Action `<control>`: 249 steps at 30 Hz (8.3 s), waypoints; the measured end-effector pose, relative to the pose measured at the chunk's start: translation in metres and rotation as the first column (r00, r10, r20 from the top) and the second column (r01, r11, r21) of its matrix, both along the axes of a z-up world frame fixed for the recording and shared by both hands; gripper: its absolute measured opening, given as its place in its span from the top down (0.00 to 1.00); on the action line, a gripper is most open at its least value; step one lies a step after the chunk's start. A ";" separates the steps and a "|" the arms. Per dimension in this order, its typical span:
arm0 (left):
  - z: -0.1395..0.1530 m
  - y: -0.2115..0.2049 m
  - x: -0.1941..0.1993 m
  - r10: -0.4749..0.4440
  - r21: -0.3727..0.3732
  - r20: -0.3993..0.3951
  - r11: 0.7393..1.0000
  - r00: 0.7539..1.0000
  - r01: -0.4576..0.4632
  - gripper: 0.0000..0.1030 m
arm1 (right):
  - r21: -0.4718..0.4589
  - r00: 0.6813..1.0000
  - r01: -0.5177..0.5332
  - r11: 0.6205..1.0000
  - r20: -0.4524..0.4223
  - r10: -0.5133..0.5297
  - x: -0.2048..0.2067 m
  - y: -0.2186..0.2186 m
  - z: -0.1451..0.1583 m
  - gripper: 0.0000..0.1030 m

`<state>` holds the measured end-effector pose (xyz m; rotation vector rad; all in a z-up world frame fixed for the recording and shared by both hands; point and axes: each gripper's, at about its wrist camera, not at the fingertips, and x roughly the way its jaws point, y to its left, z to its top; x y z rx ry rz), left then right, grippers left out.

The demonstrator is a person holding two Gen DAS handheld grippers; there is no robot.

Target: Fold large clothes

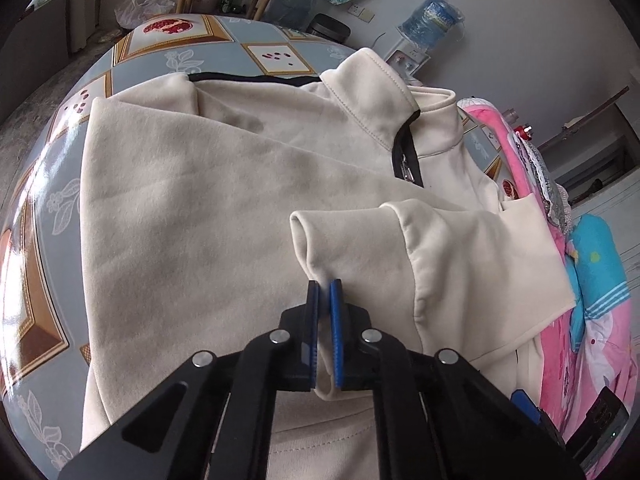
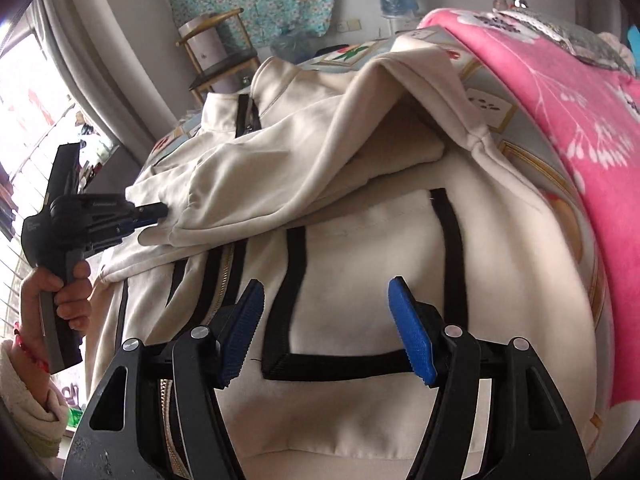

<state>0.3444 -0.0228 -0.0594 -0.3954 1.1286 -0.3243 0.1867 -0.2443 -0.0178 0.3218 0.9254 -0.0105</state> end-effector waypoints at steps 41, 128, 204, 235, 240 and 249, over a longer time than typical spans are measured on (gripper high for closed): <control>0.055 0.045 -0.047 -0.055 0.277 0.208 0.961 0.977 -0.005 0.80 | 0.416 0.993 0.089 0.905 -0.113 -0.046 0.141 -0.147 0.034 0.43; 0.068 -0.048 0.068 -0.247 0.244 0.154 0.948 0.957 0.205 0.90 | -0.131 0.933 -0.357 0.925 -0.105 0.345 0.211 0.013 0.024 0.87; 0.022 -0.065 0.033 -0.249 0.408 0.077 0.891 0.965 0.198 0.67 | -0.260 0.933 -0.349 0.900 -0.183 0.309 0.174 0.076 -0.014 0.52; -0.007 0.082 -0.303 -0.024 0.062 0.081 0.998 0.996 0.019 0.54 | -0.018 0.991 -0.128 0.992 0.020 0.129 -0.175 0.096 -0.001 0.15; -0.014 0.082 -0.298 -0.004 0.020 0.065 1.000 0.998 0.003 0.60 | -0.041 0.995 -0.088 0.995 0.043 0.090 -0.189 0.086 0.007 0.15; -0.014 0.087 -0.299 0.011 0.033 0.015 0.999 1.000 -0.012 0.65 | -0.089 0.989 0.137 0.987 0.065 -0.131 -0.217 0.012 0.017 0.15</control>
